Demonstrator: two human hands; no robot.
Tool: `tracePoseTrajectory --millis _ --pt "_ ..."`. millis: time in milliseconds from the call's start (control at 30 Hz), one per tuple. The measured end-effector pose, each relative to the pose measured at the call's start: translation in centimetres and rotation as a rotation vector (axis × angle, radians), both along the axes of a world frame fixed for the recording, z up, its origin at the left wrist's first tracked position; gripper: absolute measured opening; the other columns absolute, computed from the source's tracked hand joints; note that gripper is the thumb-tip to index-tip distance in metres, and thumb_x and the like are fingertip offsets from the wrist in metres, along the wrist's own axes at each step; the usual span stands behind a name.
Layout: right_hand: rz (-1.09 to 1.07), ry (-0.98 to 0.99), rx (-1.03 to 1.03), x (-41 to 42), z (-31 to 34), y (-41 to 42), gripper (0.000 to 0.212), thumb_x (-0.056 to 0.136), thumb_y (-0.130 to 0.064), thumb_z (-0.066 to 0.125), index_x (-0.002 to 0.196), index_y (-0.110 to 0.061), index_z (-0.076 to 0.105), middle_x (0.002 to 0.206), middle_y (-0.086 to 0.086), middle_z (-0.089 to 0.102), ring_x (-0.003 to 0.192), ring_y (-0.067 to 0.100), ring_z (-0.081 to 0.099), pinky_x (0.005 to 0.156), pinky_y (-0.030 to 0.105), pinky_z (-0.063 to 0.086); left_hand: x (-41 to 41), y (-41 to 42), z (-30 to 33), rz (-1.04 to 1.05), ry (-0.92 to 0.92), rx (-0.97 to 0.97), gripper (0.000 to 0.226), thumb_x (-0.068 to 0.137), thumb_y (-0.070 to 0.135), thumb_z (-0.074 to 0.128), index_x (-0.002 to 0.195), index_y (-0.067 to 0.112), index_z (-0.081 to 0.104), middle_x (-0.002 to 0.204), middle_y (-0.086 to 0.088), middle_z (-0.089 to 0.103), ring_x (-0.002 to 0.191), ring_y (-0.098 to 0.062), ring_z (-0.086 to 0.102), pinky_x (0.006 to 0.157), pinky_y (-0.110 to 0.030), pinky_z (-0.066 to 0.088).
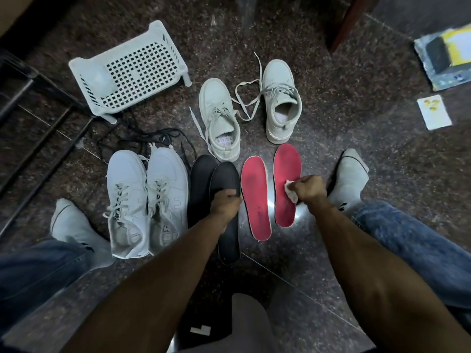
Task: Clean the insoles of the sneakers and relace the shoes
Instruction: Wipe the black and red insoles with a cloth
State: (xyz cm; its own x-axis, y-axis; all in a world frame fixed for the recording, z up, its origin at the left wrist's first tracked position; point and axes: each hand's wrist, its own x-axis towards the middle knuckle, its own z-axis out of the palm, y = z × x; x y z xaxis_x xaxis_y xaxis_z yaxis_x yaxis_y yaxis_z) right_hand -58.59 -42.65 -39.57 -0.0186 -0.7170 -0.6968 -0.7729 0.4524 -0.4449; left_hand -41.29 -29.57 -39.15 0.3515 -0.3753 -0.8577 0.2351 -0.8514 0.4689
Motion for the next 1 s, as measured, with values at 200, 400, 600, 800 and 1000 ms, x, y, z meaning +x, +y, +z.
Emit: tracePoseTrajectory --millis 200,400,600,800,1000 --pt "-0.058 -0.175 -0.009 -0.4 2.5 -0.3 0.007 0.077 -0.005 0.075 0.072 -0.001 0.072 0.052 0.007 0.058 0.037 0.009 0.045 0.037 0.019 0.033 0.1 1.4 1.4 0.047 0.082 -0.009 0.036 0.092 0.013 0.057 0.128 0.013 0.055 0.090 0.002 0.061 0.077 -0.013 0.059 0.061 -0.025 0.043" --pt "-0.163 -0.555 0.165 0.5 7.5 1.2 0.020 0.083 -0.006 0.068 0.064 -0.011 0.061 0.047 -0.002 0.038 0.037 0.006 0.023 0.038 0.015 0.014 -0.3 2.6 5.2 0.068 0.251 -0.157 0.042 0.096 0.042 0.051 0.131 0.019 0.056 0.122 -0.003 0.063 0.108 -0.023 0.061 0.092 -0.039 0.048" --pt "-0.125 -0.731 0.290 5.3 11.2 4.6 0.017 0.088 -0.007 0.061 0.072 -0.012 0.057 0.049 -0.005 0.038 0.036 0.002 0.022 0.032 0.013 0.016 0.7 4.8 9.6 0.207 0.672 -0.413 0.063 0.095 0.065 0.026 0.121 0.021 0.062 0.123 -0.010 0.066 0.103 -0.033 0.066 0.095 -0.047 0.047" --pt "0.117 -0.657 -0.052 9.4 15.5 8.1 0.011 0.083 -0.004 0.069 0.073 -0.006 0.066 0.048 -0.003 0.052 0.038 0.007 0.040 0.035 0.016 0.027 2.0 6.8 12.8 0.362 0.785 -0.553 0.068 0.093 0.065 0.034 0.103 0.010 0.073 0.098 -0.011 0.069 0.071 -0.027 0.065 0.079 -0.045 0.053" --pt "0.452 -0.642 -0.543 11.3 17.7 8.6 0.003 0.078 -0.013 0.078 0.078 -0.014 0.075 0.075 -0.010 0.062 0.067 0.001 0.057 0.066 0.022 0.043 3.4 7.7 14.9 0.474 0.744 -0.737 0.047 0.097 0.048 0.041 0.099 0.013 0.072 0.087 -0.008 0.068 0.071 -0.023 0.065 0.077 -0.043 0.049"
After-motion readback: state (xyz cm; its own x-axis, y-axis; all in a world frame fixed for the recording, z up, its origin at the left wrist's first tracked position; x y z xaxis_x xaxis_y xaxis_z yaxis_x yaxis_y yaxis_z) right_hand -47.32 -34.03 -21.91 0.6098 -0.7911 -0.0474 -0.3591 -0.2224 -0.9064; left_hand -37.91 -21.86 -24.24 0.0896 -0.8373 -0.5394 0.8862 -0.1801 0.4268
